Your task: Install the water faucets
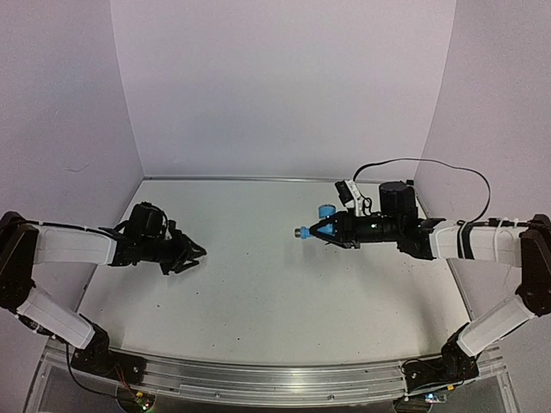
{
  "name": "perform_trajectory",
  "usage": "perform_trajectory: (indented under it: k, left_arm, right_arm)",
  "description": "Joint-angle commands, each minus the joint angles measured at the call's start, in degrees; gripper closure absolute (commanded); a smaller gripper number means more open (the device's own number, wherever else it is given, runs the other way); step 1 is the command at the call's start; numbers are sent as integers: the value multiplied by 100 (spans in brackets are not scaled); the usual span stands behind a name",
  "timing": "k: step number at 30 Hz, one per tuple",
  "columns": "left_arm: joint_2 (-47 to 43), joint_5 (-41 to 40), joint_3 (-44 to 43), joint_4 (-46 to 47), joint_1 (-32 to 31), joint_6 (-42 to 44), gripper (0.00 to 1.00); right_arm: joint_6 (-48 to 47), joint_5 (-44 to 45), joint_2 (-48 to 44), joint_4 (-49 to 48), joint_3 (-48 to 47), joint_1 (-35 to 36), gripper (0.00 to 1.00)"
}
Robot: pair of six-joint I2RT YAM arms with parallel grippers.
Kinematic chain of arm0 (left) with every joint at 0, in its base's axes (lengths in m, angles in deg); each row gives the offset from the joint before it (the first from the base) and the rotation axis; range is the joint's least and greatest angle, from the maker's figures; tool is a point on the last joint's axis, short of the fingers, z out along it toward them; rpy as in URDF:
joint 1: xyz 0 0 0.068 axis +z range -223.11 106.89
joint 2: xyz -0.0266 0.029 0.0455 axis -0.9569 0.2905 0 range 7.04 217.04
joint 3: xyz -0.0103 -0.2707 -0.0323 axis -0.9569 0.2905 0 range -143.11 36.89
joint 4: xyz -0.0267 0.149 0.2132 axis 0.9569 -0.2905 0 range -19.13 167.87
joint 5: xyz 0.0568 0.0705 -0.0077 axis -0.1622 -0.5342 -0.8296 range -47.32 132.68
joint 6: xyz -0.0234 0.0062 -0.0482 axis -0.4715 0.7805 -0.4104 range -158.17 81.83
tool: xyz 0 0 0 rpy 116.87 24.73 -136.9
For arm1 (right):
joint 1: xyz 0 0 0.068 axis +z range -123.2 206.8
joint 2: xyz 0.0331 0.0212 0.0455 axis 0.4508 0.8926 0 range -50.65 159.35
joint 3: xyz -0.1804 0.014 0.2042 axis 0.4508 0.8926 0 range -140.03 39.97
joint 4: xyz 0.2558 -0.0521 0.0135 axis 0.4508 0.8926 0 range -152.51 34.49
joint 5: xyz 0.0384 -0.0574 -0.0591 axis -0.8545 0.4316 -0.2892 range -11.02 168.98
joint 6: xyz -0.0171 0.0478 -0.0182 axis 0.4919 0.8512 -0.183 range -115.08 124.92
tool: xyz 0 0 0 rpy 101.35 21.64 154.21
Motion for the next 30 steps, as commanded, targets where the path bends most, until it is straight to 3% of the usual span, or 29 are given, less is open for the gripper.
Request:
perform_trajectory:
  k: [1, 6, 10, 16, 21, 24, 28, 30]
  left_arm:
    - [541, 2339, -131, 3856, -385, 19, 100]
    - [2594, 3443, -569, 6910, -1126, -953, 100]
    - [3470, 3577, -859, 7839, -1387, -1284, 100]
    - [4421, 3587, -1041, 8420, -1460, -1703, 100]
    - [4741, 3495, -897, 8420, -1472, -1587, 93]
    - [4827, 3507, -858, 8420, -1471, -1519, 83]
    - [4758, 3344, -627, 8350, -1456, -1412, 51]
    - [4626, 3268, -445, 8232, -1445, -1271, 42]
  right_arm:
    - [-135, 172, -300, -82, 9, 19, 100]
    - [-167, 337, -436, 121, -47, 19, 100]
    - [-162, 412, -541, 154, -12, 19, 100]
    - [-151, 445, -580, 226, 31, 19, 100]
    - [-210, 499, -640, 261, 51, 19, 100]
    - [-196, 468, -604, 259, 42, 19, 100]
    - [-227, 473, -620, 262, 46, 19, 100]
    - [-210, 474, -629, 262, 51, 19, 100]
